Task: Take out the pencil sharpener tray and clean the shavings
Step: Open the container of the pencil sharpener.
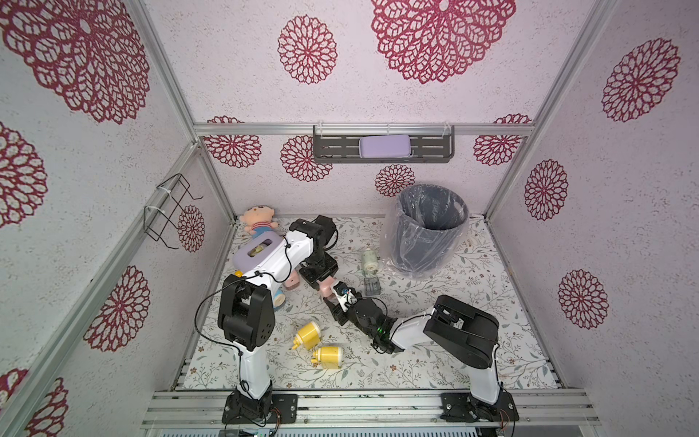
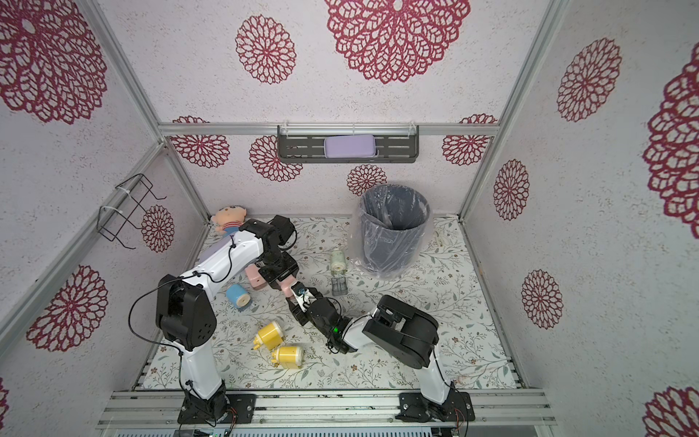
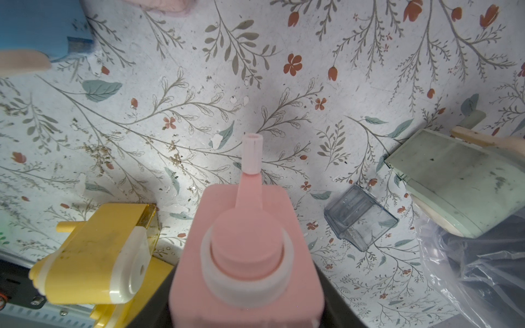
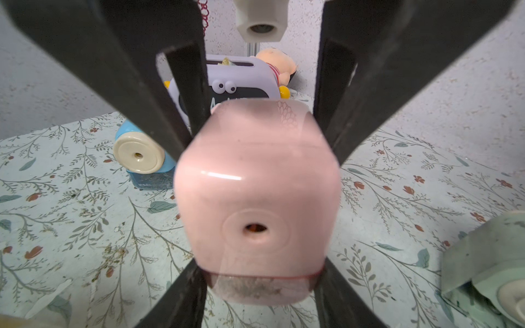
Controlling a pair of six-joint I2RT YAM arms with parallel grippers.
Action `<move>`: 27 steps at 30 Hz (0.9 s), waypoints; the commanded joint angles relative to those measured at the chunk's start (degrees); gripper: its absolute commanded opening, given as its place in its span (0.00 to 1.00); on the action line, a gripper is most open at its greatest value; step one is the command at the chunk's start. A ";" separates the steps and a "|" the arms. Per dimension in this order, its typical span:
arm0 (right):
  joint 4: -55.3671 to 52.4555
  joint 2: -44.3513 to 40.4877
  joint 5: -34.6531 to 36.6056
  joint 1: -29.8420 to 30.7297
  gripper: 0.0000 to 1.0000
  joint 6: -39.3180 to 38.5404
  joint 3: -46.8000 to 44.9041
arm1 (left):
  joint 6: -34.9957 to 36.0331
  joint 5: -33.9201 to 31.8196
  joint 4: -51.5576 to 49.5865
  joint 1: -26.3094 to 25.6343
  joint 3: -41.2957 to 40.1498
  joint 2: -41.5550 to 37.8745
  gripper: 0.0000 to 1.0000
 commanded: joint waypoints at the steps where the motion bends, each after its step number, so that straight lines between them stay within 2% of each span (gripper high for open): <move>1: 1.77 0.06 -0.45 -0.50 0.52 0.48 1.55 | -0.37 0.37 0.02 -0.21 0.20 -0.77 0.00; 6: 2.76 -0.12 -1.05 -0.50 0.45 0.09 0.62 | -0.32 -0.15 -0.10 -0.23 0.33 -0.12 0.00; 27: 7.53 -4.16 0.52 0.55 0.43 -1.89 -6.18 | -1.17 -6.53 -1.24 -0.14 1.48 1.96 0.00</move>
